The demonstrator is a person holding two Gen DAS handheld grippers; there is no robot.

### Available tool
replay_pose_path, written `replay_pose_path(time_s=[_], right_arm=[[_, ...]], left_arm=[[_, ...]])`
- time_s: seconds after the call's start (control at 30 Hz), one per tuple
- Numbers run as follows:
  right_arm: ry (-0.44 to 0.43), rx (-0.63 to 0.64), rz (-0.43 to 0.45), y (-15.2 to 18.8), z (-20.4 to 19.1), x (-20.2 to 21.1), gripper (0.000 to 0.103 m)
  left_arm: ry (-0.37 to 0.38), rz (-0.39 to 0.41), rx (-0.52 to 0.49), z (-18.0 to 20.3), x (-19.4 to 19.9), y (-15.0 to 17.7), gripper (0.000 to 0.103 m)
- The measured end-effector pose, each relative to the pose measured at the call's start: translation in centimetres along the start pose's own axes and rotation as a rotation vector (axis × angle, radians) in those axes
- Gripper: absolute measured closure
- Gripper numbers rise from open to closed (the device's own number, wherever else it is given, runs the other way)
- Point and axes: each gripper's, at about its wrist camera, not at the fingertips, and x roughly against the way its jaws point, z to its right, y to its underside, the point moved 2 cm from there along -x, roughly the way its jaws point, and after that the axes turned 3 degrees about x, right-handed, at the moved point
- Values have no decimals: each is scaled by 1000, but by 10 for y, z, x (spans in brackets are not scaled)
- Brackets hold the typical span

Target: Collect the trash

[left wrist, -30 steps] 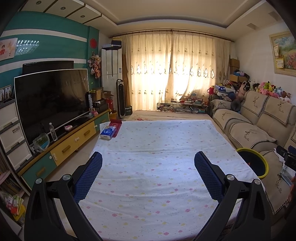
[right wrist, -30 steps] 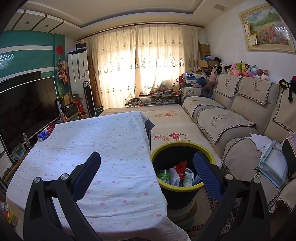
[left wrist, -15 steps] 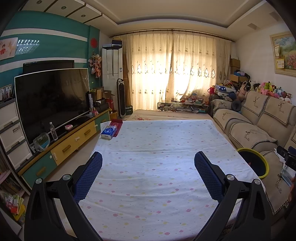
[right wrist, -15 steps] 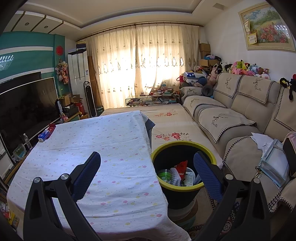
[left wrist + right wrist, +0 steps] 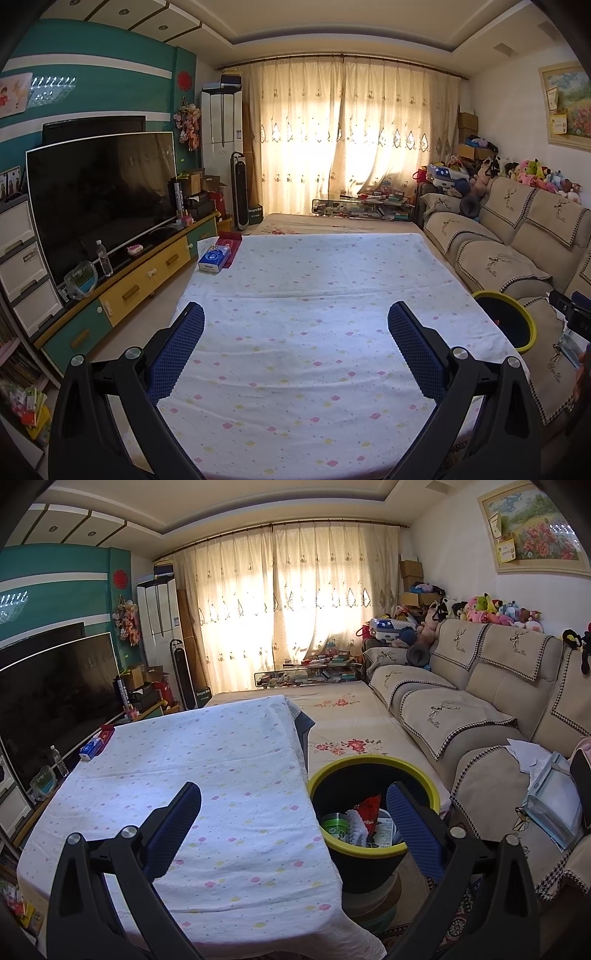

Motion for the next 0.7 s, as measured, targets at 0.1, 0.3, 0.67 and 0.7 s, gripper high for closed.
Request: replay_pose_path(time_s=[0.1,0.3,0.67,0.7], right_arm=[[-1,-1,-8,2,-1,-2,7],[-2,-5,-9,2,0,-3,7],[-3,-9,-22,5,-1,-6,7],[-4,-8,-24,5,-2,-7,7]], left_arm=[[1,-5,2,0,-3,0,5],[4,-6,-3,2,-3,2,5],[7,-17,-4,2,-5,3,5],[7,-19,-3,2,-5,3,5]])
